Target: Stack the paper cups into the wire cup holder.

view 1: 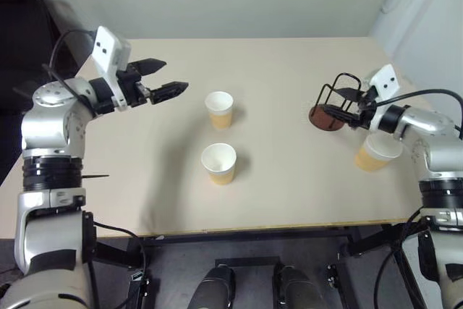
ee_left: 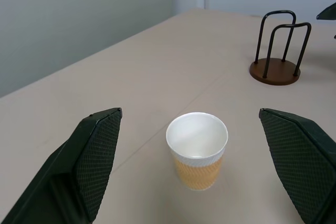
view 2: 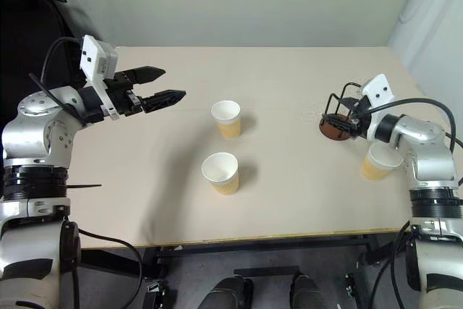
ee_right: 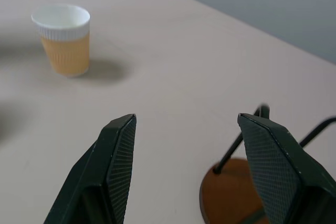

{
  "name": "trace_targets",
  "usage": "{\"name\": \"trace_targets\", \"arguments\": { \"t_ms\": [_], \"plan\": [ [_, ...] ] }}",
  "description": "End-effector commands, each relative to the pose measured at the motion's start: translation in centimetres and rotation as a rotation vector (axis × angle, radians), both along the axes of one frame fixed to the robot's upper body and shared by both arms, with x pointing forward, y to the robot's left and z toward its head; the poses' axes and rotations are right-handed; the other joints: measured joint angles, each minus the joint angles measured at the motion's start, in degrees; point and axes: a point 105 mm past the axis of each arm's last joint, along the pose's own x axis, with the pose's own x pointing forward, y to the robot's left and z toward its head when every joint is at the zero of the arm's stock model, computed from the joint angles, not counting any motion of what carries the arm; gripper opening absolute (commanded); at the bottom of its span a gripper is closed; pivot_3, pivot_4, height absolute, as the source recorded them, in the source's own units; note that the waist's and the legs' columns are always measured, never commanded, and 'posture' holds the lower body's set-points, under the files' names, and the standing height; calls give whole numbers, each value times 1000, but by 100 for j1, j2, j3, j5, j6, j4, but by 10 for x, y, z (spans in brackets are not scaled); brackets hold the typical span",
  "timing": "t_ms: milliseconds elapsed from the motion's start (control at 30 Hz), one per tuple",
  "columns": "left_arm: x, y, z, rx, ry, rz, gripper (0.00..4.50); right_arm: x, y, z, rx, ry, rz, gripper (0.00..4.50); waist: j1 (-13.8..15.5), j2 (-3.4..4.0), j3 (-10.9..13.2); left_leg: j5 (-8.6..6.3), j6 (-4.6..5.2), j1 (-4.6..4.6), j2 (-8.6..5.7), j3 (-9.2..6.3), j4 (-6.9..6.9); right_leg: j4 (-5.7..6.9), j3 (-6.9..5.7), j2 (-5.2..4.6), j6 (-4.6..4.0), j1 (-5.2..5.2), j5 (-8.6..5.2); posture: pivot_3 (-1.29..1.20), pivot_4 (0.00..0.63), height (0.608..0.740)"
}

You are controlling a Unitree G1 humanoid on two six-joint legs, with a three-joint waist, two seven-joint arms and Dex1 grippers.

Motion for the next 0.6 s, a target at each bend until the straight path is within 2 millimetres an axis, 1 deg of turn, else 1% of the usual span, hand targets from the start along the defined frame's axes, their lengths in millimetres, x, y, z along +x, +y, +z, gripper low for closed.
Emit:
{"name": "trace_targets", "arguments": {
  "t_ms": [33, 167, 333, 400, 500, 600],
  "plan": [
    [0, -1, 10, 14, -40, -13, 4477, -9, -7, 26, 13, -92, -18, 3109, -4, 0, 0, 0, -1, 1, 0, 0, -1, 0, 0, 1, 0, 0, 0, 0, 150, 740],
    [4, -3, 9, 21, -34, -25, 4477, -11, -9, 25, 20, -96, -32, 3109, -11, 0, 0, 3, -5, 2, 1, 0, -1, 4, 1, 1, 0, -2, 0, 0, 150, 740],
    [6, -20, 10, 36, -29, -97, 4477, -15, -13, 21, 21, -75, -42, 3109, 1, -1, 0, 4, -6, 0, -1, 0, 0, 5, 1, -1, 0, -1, 0, 0, 150, 740],
    [7, -29, 10, 40, -26, -135, 4477, -17, -17, 21, 20, -69, -52, 3109, 3, -1, 0, 5, -5, 0, -1, 0, 1, 4, 1, -1, 0, 0, 0, 0, 150, 740],
    [7, -48, 9, 54, -27, -217, 4477, -21, -26, 21, 21, -70, -80, 3109, 12, -1, 0, 6, -3, -1, -1, 0, 1, 3, 1, -1, 0, 0, 0, 0, 150, 740],
    [3, -64, 12, 68, -33, -307, 4477, -22, -31, 24, 45, -73, -113, 3109, 9, -3, 1, 7, -1, -2, 0, 0, 1, 2, 0, -1, 1, 0, 0, 0, 150, 740]
  ]
}}
